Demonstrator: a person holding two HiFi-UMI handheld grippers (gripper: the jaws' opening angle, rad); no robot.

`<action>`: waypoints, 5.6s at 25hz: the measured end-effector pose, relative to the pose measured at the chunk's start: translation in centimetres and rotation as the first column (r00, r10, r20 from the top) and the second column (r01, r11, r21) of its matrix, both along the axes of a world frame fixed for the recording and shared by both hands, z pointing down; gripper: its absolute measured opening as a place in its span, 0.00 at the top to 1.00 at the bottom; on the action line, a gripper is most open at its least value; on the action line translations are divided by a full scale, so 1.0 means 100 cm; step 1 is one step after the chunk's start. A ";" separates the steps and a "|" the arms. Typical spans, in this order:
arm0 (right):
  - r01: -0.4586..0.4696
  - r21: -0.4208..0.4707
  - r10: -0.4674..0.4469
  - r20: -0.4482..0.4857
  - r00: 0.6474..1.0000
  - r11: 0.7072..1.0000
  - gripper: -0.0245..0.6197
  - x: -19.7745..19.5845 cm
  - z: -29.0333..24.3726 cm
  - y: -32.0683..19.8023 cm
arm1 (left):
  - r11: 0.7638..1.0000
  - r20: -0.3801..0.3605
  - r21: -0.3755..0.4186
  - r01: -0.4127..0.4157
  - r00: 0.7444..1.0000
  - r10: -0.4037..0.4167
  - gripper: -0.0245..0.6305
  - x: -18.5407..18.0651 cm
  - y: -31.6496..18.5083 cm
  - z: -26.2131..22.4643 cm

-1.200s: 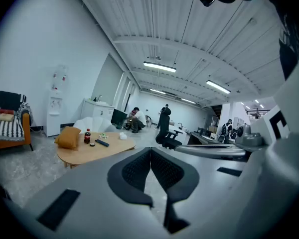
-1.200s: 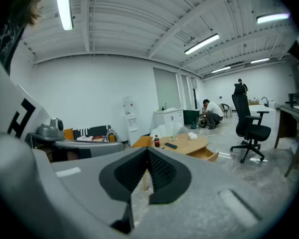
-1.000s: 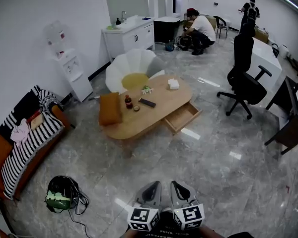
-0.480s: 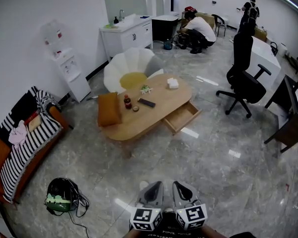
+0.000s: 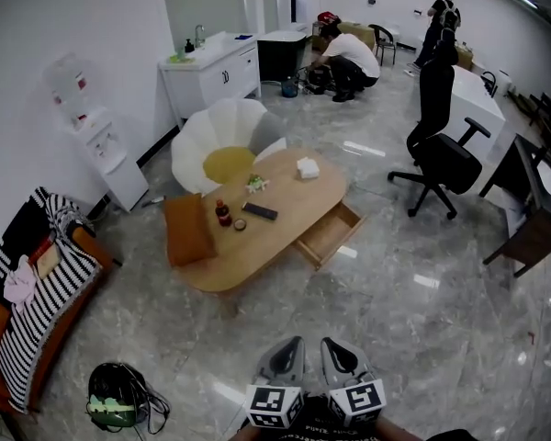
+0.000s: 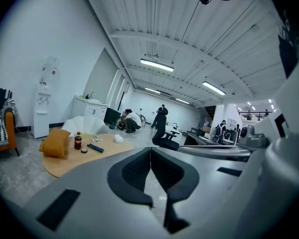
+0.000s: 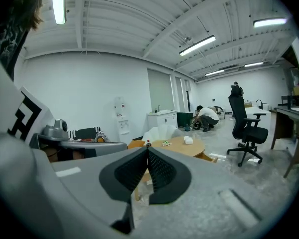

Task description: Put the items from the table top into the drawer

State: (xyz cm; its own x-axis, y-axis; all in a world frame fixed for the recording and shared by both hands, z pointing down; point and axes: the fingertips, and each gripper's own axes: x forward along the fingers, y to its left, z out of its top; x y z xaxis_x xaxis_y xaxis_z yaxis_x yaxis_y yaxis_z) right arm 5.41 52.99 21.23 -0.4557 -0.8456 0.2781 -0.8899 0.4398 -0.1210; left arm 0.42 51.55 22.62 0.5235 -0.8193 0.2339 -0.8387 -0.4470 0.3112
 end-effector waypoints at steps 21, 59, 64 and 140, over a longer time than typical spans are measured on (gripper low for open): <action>-0.102 0.004 0.102 -0.013 0.995 0.995 0.96 -0.068 -0.005 -0.119 | 0.989 0.003 0.044 -0.144 0.990 0.144 0.95 -0.052 -0.123 -0.007; 0.329 -0.076 -0.327 0.037 0.944 0.941 0.96 -0.100 0.013 -0.307 | 0.962 0.105 -0.028 0.271 0.958 -0.267 0.95 -0.082 -0.284 0.017; 0.410 -0.083 -0.408 0.044 0.912 0.908 0.96 -0.093 0.011 -0.338 | 0.933 0.117 -0.031 0.358 0.929 -0.352 0.95 -0.079 -0.313 0.015; 0.340 -0.478 -0.419 -0.066 0.906 0.810 0.75 -0.219 0.208 -0.555 | 0.864 0.177 -0.298 0.405 0.913 -0.367 0.95 -0.205 -0.510 0.190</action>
State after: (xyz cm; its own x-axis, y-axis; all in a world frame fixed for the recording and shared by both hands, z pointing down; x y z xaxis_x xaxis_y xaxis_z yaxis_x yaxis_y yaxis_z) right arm -16.51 -2.54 42.00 -0.6299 -0.3797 0.6776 -0.6869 0.6795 -0.2578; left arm -20.12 0.51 41.64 0.1359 -0.8197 0.5564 -0.9605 0.0287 0.2768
